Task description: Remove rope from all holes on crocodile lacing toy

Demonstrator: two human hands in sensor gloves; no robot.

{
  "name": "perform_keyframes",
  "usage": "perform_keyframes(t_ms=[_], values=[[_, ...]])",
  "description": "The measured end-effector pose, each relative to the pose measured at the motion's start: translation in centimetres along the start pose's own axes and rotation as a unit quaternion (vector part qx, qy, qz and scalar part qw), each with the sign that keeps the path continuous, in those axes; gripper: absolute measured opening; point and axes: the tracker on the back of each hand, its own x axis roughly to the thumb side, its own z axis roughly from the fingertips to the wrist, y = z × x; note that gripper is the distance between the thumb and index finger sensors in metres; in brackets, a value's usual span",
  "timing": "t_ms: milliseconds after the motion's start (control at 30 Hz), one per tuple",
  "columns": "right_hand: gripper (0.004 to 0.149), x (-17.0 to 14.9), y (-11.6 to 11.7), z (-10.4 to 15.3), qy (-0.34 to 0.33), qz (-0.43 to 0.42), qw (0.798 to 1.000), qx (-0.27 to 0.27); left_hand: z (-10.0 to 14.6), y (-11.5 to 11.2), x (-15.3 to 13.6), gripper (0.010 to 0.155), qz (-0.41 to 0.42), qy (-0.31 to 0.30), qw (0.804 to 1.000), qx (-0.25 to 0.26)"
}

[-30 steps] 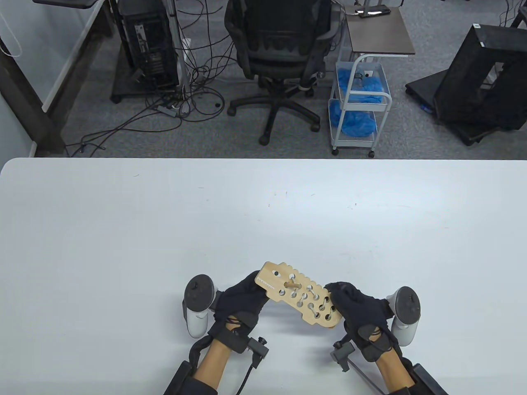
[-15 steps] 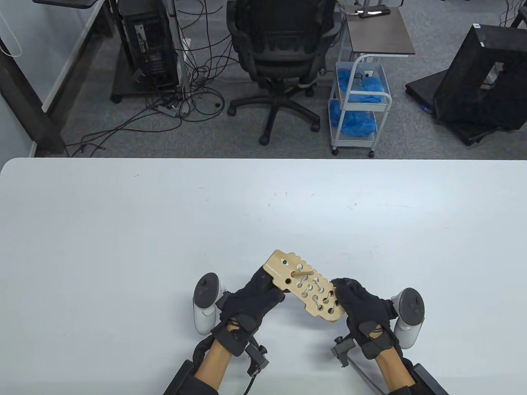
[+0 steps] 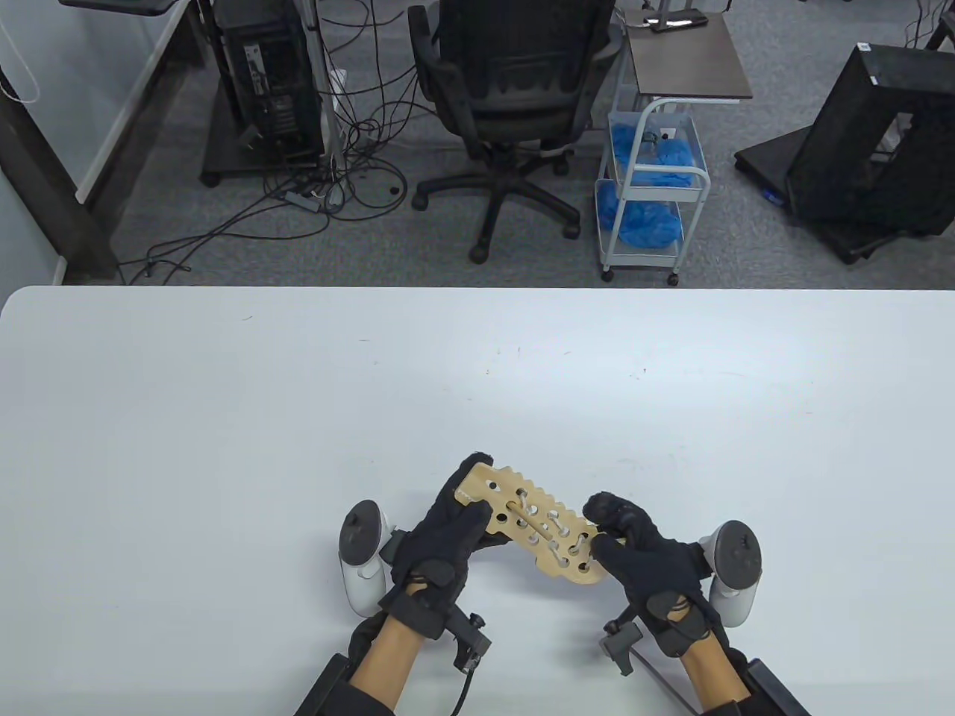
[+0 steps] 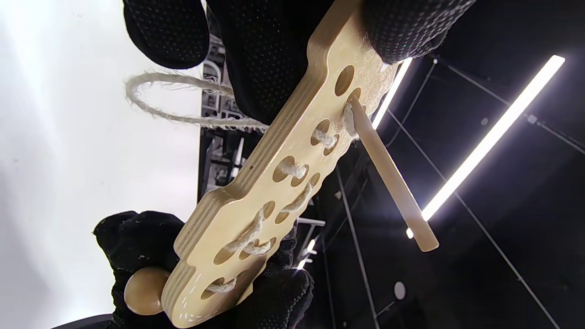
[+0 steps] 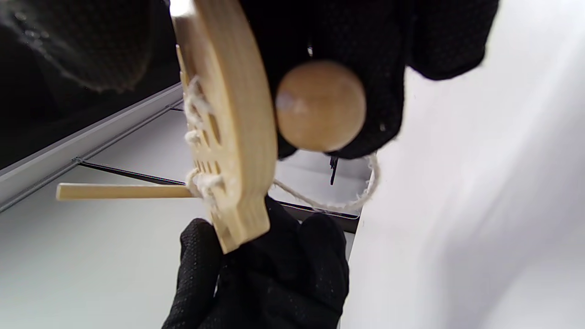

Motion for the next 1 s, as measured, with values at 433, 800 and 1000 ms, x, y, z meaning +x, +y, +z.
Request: perform_keyframes(t_ms=[433, 800, 1000], values=[[0.05, 0.3, 0.9, -0.2, -0.01, -0.013, 0.998, 0.054, -0.2, 0.1, -0.3, 0.068, 0.053, -0.014, 0.998, -0.014], [0.045, 2.2, -0.2, 0.3, -0.051, 0.108, 0.992, -0.035, -0.1, 0.1, -0.7, 0.082, -0.016, 0.058, 0.998, -0.026], [0.045, 2.6, 0.1, 0.5, -0.065, 0.147, 0.986, -0.038, -0.1, -0.3, -0.8, 0.089, -0.064, 0.077, 0.994, -0.033]])
